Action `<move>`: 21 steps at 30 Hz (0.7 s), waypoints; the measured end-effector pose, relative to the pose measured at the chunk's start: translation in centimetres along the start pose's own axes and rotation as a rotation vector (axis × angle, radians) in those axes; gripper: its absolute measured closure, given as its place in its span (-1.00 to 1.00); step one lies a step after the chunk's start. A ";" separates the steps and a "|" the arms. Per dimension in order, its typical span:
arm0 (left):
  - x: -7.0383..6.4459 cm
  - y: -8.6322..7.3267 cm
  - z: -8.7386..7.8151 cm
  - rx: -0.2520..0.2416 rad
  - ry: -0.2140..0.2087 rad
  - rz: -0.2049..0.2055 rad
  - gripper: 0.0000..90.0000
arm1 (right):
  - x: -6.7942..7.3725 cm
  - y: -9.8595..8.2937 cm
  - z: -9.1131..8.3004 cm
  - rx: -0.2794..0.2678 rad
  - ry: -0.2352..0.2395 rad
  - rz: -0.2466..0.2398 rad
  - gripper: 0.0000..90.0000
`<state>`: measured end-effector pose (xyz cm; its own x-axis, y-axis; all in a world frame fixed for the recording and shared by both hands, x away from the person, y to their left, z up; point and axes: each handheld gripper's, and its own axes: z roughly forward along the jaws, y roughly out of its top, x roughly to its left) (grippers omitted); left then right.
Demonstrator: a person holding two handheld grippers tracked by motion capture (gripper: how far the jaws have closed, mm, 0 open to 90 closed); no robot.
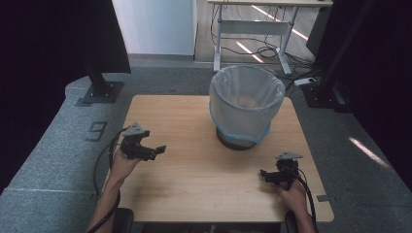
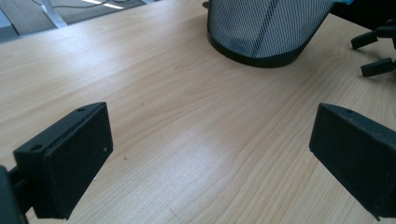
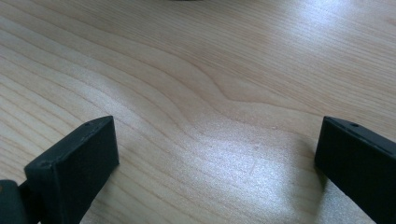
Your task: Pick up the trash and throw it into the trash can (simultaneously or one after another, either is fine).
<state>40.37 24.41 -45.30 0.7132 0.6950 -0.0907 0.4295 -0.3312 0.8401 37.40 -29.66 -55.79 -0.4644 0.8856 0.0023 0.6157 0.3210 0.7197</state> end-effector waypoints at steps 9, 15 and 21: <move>-0.1 -1.5 1.3 0.022 0.005 -0.005 -1.00 | 0.0 0.0 0.0 0.000 -0.001 0.002 -1.00; -0.3 -2.5 2.0 0.026 0.005 -0.012 -1.00 | 0.0 0.0 0.0 0.000 -0.001 0.002 -1.00; -0.6 -3.6 2.9 0.053 0.010 -0.008 -1.00 | 0.0 0.0 0.0 0.000 -0.001 0.002 -1.00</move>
<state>40.00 23.30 -49.84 0.7045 0.7037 -0.0916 0.4641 -0.3593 0.8096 37.37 -29.64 -55.79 -0.4623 0.8867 0.0031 0.6170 0.3192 0.7193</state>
